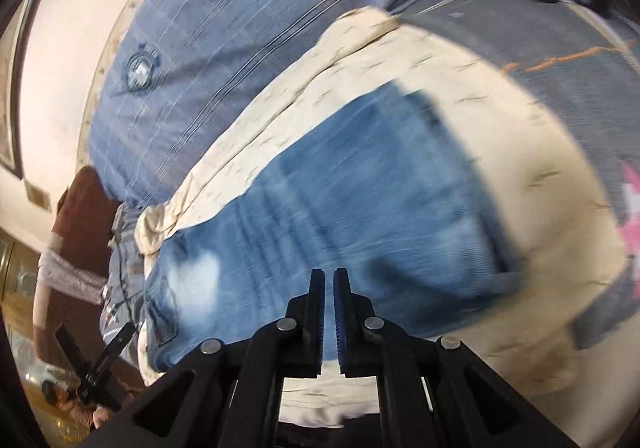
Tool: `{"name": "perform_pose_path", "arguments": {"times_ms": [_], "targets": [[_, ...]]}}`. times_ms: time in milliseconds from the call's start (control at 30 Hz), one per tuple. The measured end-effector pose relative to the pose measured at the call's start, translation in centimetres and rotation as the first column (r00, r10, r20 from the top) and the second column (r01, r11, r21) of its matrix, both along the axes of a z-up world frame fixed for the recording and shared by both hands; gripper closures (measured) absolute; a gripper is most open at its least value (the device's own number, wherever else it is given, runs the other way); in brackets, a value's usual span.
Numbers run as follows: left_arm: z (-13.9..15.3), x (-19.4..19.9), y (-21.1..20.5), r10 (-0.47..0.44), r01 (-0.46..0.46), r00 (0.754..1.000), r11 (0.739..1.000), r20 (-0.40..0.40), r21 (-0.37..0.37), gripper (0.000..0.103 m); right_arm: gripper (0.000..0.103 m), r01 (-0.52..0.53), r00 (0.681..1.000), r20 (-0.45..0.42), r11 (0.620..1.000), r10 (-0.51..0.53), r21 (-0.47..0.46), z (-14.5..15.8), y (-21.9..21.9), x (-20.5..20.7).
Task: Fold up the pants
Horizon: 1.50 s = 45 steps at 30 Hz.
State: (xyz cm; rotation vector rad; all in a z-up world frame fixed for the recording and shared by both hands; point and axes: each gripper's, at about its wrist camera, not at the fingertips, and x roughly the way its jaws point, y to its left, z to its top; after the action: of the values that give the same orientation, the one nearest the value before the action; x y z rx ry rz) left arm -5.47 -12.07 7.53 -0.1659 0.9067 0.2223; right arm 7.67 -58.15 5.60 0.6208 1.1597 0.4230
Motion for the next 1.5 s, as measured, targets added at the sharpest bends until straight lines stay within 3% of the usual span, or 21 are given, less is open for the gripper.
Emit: {"name": "perform_pose_path", "arguments": {"times_ms": [200,267,333,467,533,633,667,767,867,933,1067,1133,1233,1400,1500], "targets": [[-4.8,1.4,-0.9,-0.035,0.038,0.983,0.999,-0.179,0.018,0.013,0.096,0.030,0.996,-0.085,0.999,-0.032,-0.015,-2.8,-2.0,-0.3],[-4.6,1.3,-1.4,-0.042,0.052,0.983,0.997,-0.178,0.053,0.013,0.096,0.040,0.995,-0.090,0.999,-0.039,0.010,-3.3,-2.2,-0.5],[-3.7,1.5,-1.8,-0.052,0.059,0.985,0.998,-0.165,0.039,0.013,0.095,0.041,0.996,-0.079,0.999,-0.039,0.024,-2.9,-2.7,-0.8],[-1.6,2.8,-3.2,-0.058,0.062,0.991,0.998,-0.124,0.032,0.013,0.096,0.078,0.997,0.011,0.990,-0.080,0.121,-1.2,-4.6,-1.8],[-0.8,4.2,-4.6,-0.136,0.135,0.986,0.991,-0.094,-0.012,0.013,0.096,0.099,0.994,0.026,0.982,-0.104,0.164,-1.0,-5.8,-2.4],[0.1,6.3,-7.8,-0.226,0.225,0.972,0.974,-0.069,-0.019,0.013,0.094,0.139,0.989,0.015,0.967,-0.146,0.214,-1.5,-7.0,-3.3],[0.3,7.4,-9.5,-0.282,0.281,0.957,0.959,-0.060,-0.024,0.013,0.085,0.152,0.988,-0.001,0.959,-0.156,0.238,-1.9,-7.6,-3.7],[0.5,9.6,-13.0,-0.385,0.385,0.922,0.923,-0.044,-0.007,0.013,0.023,0.226,0.972,-0.016,0.921,-0.234,0.318,-2.8,-9.1,-5.2],[0.2,12.1,-17.1,-0.498,0.499,0.866,0.867,-0.047,0.007,0.013,0.022,0.231,0.967,0.003,0.886,-0.254,0.401,-3.0,-9.9,-5.6],[-0.2,14.2,-19.8,-0.584,0.584,0.810,0.812,-0.052,-0.009,0.013,0.022,0.224,0.968,0.010,0.887,-0.249,0.404,-3.1,-10.0,-5.5],[0.0,16.9,-24.2,-0.688,0.690,0.723,0.724,-0.057,0.020,0.018,0.022,0.208,0.975,-0.019,0.874,-0.222,0.440,-4.1,-9.6,-4.9],[0.1,18.4,-26.5,-0.745,0.747,0.664,0.664,-0.061,0.025,0.018,0.022,0.197,0.977,-0.021,0.871,-0.211,0.450,-4.6,-9.3,-4.9],[-0.4,20.4,-28.9,-0.797,0.800,0.598,0.599,-0.084,0.014,0.018,0.024,0.194,0.977,-0.017,0.861,-0.210,0.469,-5.4,-9.0,-4.7],[-1.5,23.2,-31.2,-0.850,0.850,0.517,0.524,-0.103,-0.060,0.018,0.029,0.189,0.978,-0.022,0.850,-0.205,0.492,-6.7,-8.7,-4.3],[-2.1,23.5,-32.6,-0.889,0.883,0.446,0.456,-0.104,-0.110,0.031,0.035,0.164,0.983,-0.009,0.848,-0.185,0.503,-7.3,-8.4,-4.4]]}}
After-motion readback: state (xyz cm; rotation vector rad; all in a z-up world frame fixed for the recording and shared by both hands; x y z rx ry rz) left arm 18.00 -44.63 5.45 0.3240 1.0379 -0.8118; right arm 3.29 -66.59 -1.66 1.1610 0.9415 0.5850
